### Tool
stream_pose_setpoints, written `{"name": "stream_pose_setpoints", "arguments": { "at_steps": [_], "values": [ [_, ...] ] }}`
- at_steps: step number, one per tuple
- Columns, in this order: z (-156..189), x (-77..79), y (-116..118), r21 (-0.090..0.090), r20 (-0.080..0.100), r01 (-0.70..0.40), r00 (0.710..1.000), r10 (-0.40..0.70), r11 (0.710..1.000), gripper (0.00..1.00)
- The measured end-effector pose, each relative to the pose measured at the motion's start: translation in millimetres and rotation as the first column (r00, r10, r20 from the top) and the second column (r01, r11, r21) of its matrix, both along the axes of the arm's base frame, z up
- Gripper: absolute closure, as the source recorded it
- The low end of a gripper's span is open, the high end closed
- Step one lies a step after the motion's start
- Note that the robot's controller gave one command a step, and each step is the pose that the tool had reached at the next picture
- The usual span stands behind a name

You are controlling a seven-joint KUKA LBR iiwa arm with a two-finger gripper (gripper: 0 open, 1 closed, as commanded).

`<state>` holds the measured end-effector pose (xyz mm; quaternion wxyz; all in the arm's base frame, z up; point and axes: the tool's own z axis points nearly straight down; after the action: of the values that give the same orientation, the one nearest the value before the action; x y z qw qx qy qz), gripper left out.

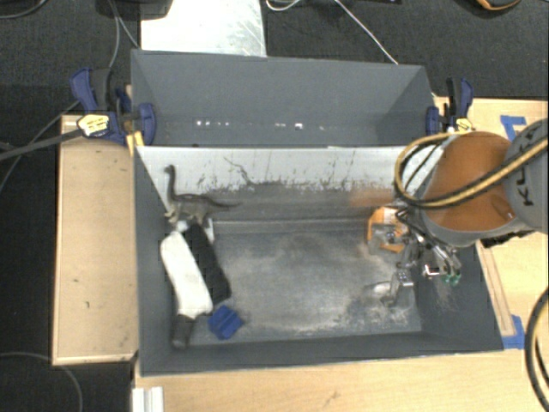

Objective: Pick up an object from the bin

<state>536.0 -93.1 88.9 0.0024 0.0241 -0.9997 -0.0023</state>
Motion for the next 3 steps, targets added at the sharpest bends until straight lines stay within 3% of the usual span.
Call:
{"name": "stream_pose_setpoints", "arguments": {
  "at_steps": [1,2,3],
  "values": [
    [-19.0,-25.0,4.7,-0.004,0.008,-0.147,0.989,0.147,0.989,0.0],
    [12.1,-9.1,-34.7,-0.001,0.005,0.029,1.0,-0.029,1.0,0.0],
    [-18.8,-32.2,-21.9,-0.003,0.008,0.199,0.98,-0.199,0.98,0.0]
  ]
}}
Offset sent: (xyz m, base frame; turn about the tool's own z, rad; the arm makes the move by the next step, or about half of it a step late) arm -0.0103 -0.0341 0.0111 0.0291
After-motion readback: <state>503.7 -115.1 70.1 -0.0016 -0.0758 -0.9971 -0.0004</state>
